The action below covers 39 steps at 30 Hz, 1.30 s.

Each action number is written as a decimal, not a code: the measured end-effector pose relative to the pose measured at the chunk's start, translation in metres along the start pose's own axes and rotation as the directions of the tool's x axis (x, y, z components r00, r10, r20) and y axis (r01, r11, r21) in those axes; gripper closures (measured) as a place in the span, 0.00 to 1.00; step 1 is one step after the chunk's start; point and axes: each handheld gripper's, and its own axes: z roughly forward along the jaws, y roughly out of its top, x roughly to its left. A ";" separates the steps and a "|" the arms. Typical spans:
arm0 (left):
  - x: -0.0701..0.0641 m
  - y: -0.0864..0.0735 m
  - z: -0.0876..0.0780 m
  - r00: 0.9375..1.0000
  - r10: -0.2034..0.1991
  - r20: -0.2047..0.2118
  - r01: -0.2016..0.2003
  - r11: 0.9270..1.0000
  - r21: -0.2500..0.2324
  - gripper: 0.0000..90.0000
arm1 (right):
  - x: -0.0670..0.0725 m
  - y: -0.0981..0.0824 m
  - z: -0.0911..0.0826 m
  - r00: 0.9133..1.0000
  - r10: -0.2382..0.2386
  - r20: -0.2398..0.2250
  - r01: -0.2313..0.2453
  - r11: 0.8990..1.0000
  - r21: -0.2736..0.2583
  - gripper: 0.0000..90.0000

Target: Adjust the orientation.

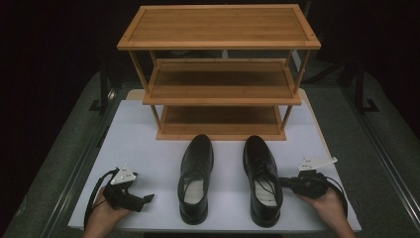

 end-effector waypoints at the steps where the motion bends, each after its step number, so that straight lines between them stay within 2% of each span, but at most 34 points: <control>1: 0.000 0.000 0.000 1.000 0.000 -0.001 0.000 1.000 -0.001 0.00 | 0.000 0.001 0.001 1.000 -0.004 -0.006 0.004 1.000 0.001 1.00; 11: 0.000 0.000 0.000 1.000 0.002 0.000 -0.002 1.000 0.000 0.00 | 0.018 0.020 0.026 0.996 -0.057 -0.071 0.058 0.998 0.018 1.00; 26: 0.000 0.000 0.000 1.000 0.001 -0.001 -0.001 1.000 0.000 0.00 | 0.042 0.044 0.056 0.982 -0.132 -0.134 0.138 0.990 0.037 1.00; 30: 0.000 0.000 0.000 1.000 0.000 0.000 0.000 1.000 -0.001 0.00 | 0.047 0.047 0.061 0.977 -0.144 -0.157 0.152 0.988 0.039 1.00; 39: 0.000 0.000 0.000 1.000 0.002 0.000 -0.002 1.000 0.000 0.00 | 0.051 0.048 0.063 0.973 -0.160 -0.166 0.169 0.985 0.039 1.00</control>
